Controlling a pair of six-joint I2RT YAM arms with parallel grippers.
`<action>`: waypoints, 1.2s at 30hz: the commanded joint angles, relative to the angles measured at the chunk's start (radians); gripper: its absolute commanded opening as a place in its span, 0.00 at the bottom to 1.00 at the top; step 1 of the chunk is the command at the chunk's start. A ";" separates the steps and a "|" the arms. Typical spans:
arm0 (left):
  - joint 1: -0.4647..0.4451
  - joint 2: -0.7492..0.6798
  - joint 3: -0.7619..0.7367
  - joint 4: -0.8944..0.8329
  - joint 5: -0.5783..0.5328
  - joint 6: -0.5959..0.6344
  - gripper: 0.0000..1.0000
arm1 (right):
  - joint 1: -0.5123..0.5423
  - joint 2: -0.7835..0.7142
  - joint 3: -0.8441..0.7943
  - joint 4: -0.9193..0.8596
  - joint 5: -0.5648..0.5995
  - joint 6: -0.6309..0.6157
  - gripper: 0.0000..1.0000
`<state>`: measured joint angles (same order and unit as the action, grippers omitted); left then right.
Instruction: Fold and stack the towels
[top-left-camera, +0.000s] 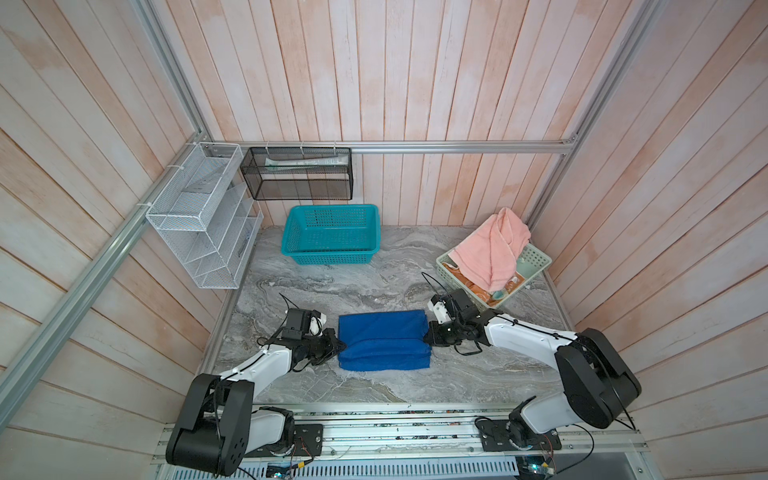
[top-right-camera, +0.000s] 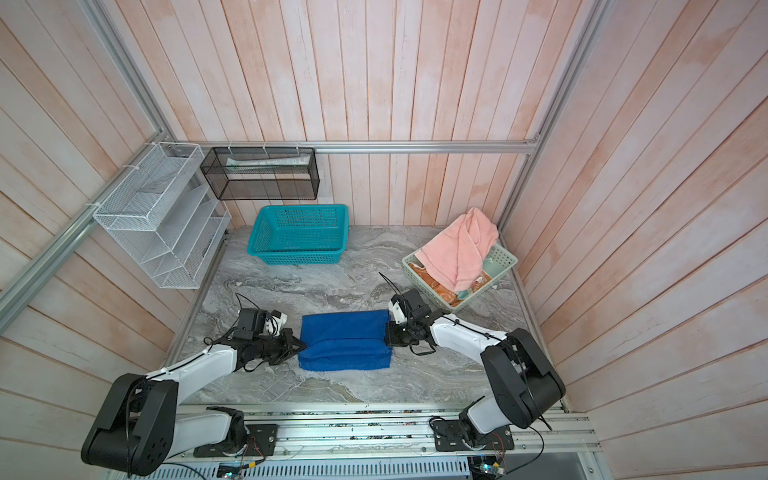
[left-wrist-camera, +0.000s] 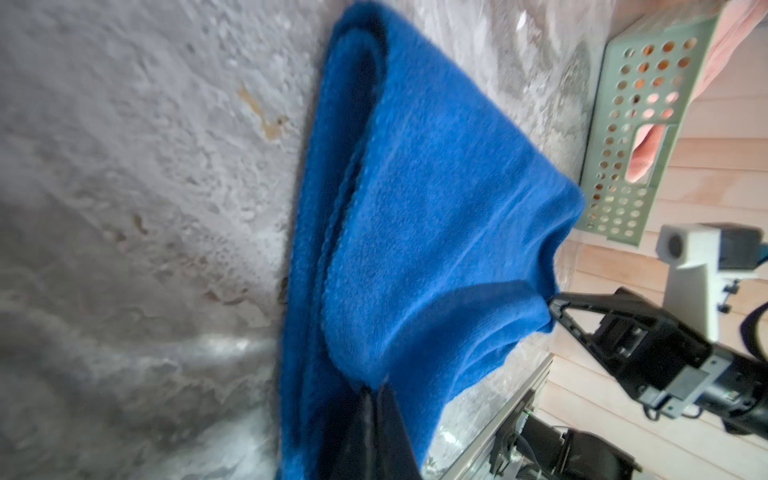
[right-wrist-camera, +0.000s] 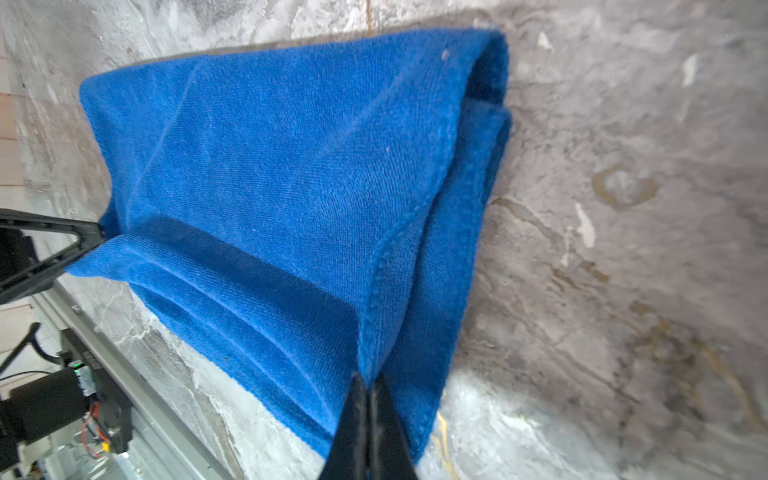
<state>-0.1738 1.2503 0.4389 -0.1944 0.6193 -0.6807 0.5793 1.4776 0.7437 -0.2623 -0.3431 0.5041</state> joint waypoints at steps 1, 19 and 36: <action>-0.004 -0.065 0.052 -0.089 -0.038 0.038 0.00 | 0.003 -0.074 0.025 -0.060 0.046 -0.017 0.00; -0.001 -0.205 0.004 -0.309 -0.233 -0.095 0.48 | -0.001 -0.290 -0.141 -0.223 0.042 0.108 0.48; -0.026 0.132 0.137 -0.074 -0.067 0.076 0.56 | 0.087 0.081 0.087 -0.087 0.025 -0.013 0.43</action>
<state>-0.1974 1.3380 0.5648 -0.3447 0.4862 -0.6483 0.6537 1.5070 0.8307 -0.3500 -0.3058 0.5213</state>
